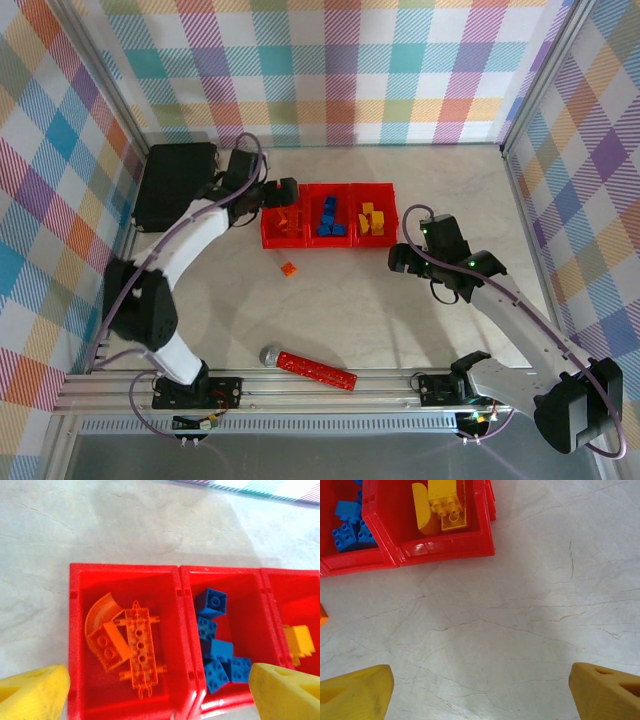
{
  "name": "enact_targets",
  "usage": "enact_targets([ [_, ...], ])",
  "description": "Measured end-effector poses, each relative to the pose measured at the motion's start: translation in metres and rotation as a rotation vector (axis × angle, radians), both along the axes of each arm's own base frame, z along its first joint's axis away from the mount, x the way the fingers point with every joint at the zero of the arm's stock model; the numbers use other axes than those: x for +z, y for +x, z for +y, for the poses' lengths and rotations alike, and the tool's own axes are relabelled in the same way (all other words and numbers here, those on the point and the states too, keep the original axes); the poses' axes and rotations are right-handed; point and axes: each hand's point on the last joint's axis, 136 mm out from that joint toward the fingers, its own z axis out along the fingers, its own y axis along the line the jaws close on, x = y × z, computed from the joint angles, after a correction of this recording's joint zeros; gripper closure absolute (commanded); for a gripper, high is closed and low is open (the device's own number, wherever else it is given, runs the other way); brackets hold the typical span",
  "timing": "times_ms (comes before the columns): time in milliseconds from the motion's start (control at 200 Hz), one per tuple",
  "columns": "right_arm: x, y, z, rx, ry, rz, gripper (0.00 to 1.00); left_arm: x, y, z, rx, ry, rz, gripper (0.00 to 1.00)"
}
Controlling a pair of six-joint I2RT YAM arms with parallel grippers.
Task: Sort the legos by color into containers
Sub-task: Place the lego in the container, then pick up the lego from the center of the table.
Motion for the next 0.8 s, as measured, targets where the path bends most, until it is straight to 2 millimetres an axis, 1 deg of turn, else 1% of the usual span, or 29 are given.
enact_targets([
  [55, 0.000, 0.000, 0.000, -0.001, 0.002, 0.000, 0.09, 0.012, -0.016, 0.006, 0.002, -0.017, -0.032, 0.08],
  [120, 0.000, 0.000, 0.001, -0.001, 0.004, 0.001, 0.09, 0.019, -0.035, 0.012, 0.008, -0.033, -0.053, 0.07],
  [155, 0.000, 0.000, 0.001, 0.000, 0.005, 0.003, 0.09, 0.019, -0.045, 0.016, 0.016, -0.043, -0.052, 0.07],
  [220, -0.002, 0.000, 0.002, 0.002, 0.009, 0.010, 0.09, 0.012, -0.064, 0.021, 0.033, -0.054, -0.039, 0.07],
  [310, -0.006, 0.002, 0.005, 0.009, 0.013, 0.027, 0.09, -0.008, -0.088, 0.024, 0.068, -0.057, 0.006, 0.05],
  [330, -0.007, 0.002, 0.006, 0.010, 0.014, 0.031, 0.09, -0.012, -0.092, 0.025, 0.077, -0.054, 0.015, 0.01],
  [340, -0.007, 0.003, 0.007, 0.012, 0.016, 0.032, 0.09, -0.015, -0.095, 0.025, 0.081, -0.054, 0.023, 0.00],
  [425, -0.008, 0.006, 0.010, 0.016, 0.025, 0.039, 0.09, -0.039, -0.116, 0.025, 0.133, -0.046, 0.087, 0.00],
  [530, -0.007, 0.010, 0.015, 0.018, 0.044, 0.037, 0.09, -0.064, -0.134, 0.027, 0.213, -0.036, 0.163, 0.00],
  [625, -0.006, 0.011, 0.018, 0.021, 0.058, 0.037, 0.09, -0.078, -0.142, 0.027, 0.278, -0.015, 0.200, 0.00],
  [715, -0.006, 0.011, 0.020, 0.027, 0.066, 0.041, 0.09, -0.094, -0.144, 0.023, 0.315, 0.008, 0.239, 0.00],
  [800, -0.006, 0.011, 0.020, 0.027, 0.067, 0.042, 0.09, -0.113, -0.144, 0.018, 0.329, 0.035, 0.296, 0.05],
])
